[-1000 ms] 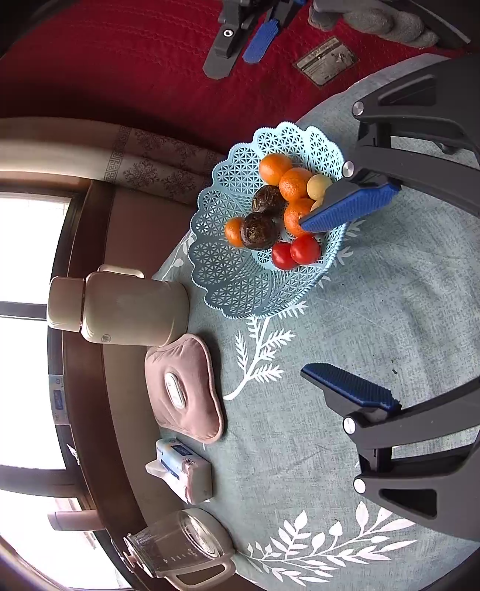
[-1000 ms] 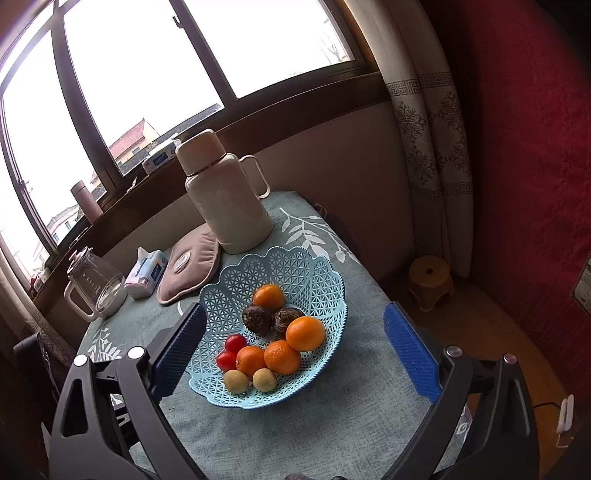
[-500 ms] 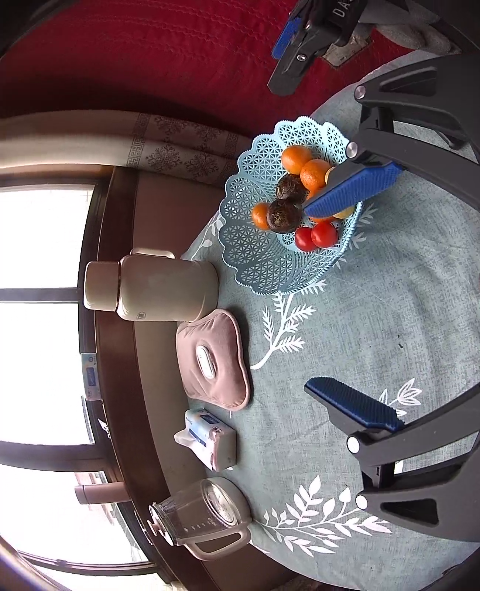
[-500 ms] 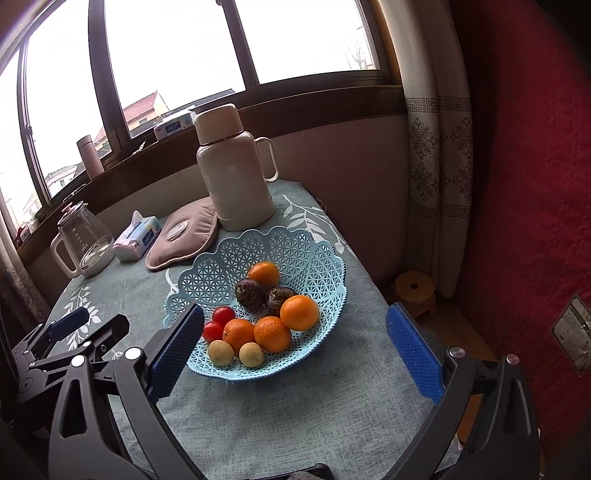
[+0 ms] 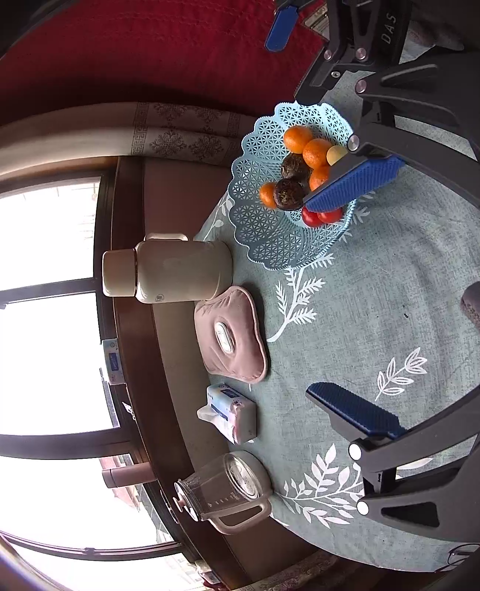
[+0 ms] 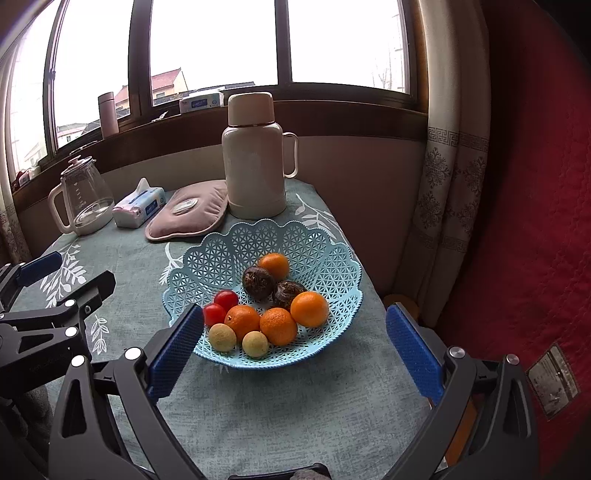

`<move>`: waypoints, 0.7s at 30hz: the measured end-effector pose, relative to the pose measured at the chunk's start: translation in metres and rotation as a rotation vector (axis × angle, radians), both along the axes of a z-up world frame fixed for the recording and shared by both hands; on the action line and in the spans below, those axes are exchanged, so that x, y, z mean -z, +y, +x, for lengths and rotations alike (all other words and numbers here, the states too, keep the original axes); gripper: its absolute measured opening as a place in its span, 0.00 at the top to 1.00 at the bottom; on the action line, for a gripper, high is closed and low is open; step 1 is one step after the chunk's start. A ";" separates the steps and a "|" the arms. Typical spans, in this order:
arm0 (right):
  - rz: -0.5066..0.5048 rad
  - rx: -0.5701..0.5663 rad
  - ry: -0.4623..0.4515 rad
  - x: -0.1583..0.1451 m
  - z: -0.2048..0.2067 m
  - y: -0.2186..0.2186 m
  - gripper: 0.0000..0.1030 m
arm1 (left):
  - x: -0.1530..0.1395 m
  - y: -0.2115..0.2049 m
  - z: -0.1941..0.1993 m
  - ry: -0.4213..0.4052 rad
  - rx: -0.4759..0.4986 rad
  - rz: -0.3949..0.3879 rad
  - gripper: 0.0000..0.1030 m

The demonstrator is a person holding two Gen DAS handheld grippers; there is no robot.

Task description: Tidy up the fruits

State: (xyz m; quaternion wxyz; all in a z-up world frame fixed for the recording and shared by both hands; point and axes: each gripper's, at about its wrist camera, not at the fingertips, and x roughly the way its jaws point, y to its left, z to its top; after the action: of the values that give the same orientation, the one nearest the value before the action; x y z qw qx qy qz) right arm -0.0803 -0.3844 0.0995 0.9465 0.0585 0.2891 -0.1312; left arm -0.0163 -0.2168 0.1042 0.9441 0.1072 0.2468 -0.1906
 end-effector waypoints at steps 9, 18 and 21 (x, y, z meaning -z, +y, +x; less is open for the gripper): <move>0.028 0.006 0.023 0.008 0.001 -0.003 0.03 | 0.004 0.003 0.001 0.011 -0.015 0.003 0.10; -0.029 -0.053 0.076 0.024 0.011 0.011 0.03 | 0.013 0.004 0.002 0.023 -0.031 0.020 0.10; -0.030 -0.057 0.080 0.025 0.011 0.012 0.03 | 0.013 0.004 0.001 0.021 -0.027 0.016 0.10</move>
State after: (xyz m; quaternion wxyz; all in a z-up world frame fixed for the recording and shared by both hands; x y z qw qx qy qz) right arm -0.0689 -0.3721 0.0742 0.9383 0.0308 0.3261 -0.1110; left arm -0.0153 -0.2133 0.0909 0.9429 0.1095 0.2599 -0.1771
